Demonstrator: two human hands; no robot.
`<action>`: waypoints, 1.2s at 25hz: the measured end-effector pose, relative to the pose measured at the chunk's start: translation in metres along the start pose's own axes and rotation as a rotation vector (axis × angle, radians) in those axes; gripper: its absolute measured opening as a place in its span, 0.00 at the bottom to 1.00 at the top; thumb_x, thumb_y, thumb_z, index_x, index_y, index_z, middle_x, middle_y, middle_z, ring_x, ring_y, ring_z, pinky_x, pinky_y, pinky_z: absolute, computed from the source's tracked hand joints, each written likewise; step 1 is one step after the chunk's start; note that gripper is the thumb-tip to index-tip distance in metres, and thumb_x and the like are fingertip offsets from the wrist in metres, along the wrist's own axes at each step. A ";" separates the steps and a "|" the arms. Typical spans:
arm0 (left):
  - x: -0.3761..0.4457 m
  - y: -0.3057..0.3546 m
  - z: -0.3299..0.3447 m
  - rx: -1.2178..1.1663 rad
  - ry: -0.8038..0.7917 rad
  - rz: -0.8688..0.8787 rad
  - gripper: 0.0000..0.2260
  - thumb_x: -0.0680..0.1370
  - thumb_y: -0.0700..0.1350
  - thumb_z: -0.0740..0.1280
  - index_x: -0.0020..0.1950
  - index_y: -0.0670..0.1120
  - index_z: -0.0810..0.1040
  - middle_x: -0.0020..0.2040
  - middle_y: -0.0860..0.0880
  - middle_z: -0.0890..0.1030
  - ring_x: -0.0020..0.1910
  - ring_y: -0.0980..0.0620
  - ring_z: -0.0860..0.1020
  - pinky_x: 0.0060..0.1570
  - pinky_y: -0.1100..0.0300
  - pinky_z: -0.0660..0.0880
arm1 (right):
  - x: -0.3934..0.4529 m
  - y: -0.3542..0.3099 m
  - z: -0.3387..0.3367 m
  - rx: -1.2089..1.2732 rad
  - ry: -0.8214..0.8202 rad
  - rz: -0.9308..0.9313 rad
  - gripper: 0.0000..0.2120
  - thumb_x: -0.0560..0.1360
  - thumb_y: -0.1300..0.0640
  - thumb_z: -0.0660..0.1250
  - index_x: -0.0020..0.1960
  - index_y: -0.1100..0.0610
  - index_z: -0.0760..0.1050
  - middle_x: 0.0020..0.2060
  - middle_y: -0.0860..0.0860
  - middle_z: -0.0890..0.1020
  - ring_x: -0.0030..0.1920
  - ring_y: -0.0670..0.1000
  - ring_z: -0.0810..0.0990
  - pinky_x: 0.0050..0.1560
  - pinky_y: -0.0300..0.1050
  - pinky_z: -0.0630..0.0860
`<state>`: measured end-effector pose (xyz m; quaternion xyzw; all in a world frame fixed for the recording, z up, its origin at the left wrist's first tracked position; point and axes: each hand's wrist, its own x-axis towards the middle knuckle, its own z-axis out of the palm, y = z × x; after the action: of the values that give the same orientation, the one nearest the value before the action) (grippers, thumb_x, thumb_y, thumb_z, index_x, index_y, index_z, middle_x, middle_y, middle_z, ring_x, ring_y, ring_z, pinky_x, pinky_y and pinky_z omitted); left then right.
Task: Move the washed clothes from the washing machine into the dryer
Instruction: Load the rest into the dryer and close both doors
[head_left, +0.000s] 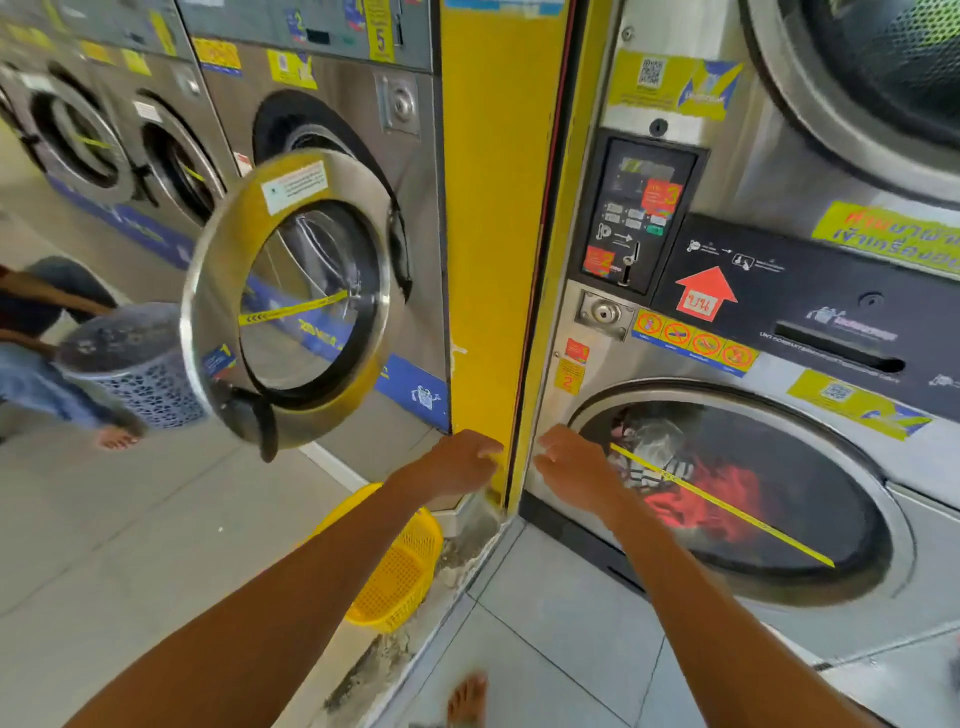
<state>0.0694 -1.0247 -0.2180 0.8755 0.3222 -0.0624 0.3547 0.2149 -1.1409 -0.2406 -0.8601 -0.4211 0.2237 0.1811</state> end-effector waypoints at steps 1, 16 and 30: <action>-0.014 -0.005 -0.001 0.013 0.014 -0.010 0.13 0.80 0.40 0.58 0.62 0.45 0.76 0.64 0.43 0.75 0.65 0.47 0.72 0.57 0.60 0.66 | -0.007 -0.002 0.007 -0.018 -0.017 -0.026 0.15 0.81 0.54 0.58 0.66 0.56 0.69 0.64 0.54 0.76 0.64 0.57 0.74 0.52 0.41 0.64; -0.127 -0.070 -0.065 -0.006 0.274 -0.024 0.18 0.79 0.37 0.60 0.68 0.45 0.74 0.70 0.48 0.73 0.70 0.49 0.70 0.66 0.64 0.62 | -0.056 -0.134 0.040 0.251 0.175 -0.247 0.19 0.78 0.57 0.66 0.67 0.55 0.69 0.63 0.57 0.72 0.61 0.56 0.77 0.51 0.46 0.76; -0.088 -0.206 -0.219 0.704 0.555 0.075 0.35 0.73 0.43 0.63 0.79 0.46 0.53 0.80 0.43 0.46 0.79 0.41 0.42 0.74 0.37 0.47 | 0.038 -0.335 0.049 0.342 0.240 -0.271 0.19 0.75 0.59 0.69 0.65 0.53 0.73 0.59 0.54 0.79 0.51 0.55 0.80 0.50 0.46 0.76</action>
<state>-0.1510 -0.8138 -0.1461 0.9375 0.3324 0.0817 -0.0624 -0.0070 -0.9100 -0.1229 -0.7729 -0.4643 0.1618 0.4011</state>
